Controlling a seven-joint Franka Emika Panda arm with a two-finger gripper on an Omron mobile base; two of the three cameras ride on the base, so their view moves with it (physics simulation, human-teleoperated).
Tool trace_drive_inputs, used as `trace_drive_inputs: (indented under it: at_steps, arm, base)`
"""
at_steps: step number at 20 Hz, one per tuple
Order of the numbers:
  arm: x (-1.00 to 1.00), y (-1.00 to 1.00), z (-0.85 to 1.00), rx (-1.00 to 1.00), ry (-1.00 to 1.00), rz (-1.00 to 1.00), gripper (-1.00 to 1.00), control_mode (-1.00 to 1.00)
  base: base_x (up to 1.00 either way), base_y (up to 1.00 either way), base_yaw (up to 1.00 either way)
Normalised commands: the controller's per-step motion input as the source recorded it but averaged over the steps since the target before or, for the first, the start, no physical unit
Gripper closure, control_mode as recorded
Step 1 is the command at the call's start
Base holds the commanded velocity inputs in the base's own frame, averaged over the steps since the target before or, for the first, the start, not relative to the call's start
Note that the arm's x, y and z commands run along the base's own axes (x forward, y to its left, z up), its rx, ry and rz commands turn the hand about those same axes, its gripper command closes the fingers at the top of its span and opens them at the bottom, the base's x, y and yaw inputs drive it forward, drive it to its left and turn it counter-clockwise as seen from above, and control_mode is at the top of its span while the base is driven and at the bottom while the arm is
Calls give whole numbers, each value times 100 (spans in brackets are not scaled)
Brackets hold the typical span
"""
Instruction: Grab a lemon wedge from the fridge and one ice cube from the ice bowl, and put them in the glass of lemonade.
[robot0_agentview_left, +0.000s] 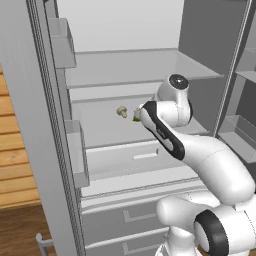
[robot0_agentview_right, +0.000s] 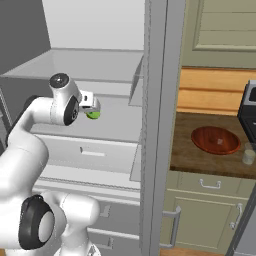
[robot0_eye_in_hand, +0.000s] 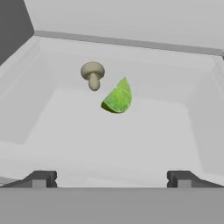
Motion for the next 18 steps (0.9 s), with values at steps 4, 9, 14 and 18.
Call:
trace_drive_inputs:
  at_steps: [4, 9, 14, 18]
  arm:
    - [23, -3, -54, 0, 0, 3, -100, -100]
    - [26, 5, -7, -1, 0, -2, -100, -100]
    - [38, 16, 0, -1, 0, -15, -100, -100]
    - [20, 15, 0, 0, 0, -11, -100, -100]
  base:
    - [0, 0, 0]
    - [0, 0, 0]
    - [0, 0, 0]
    - [0, 0, 0]
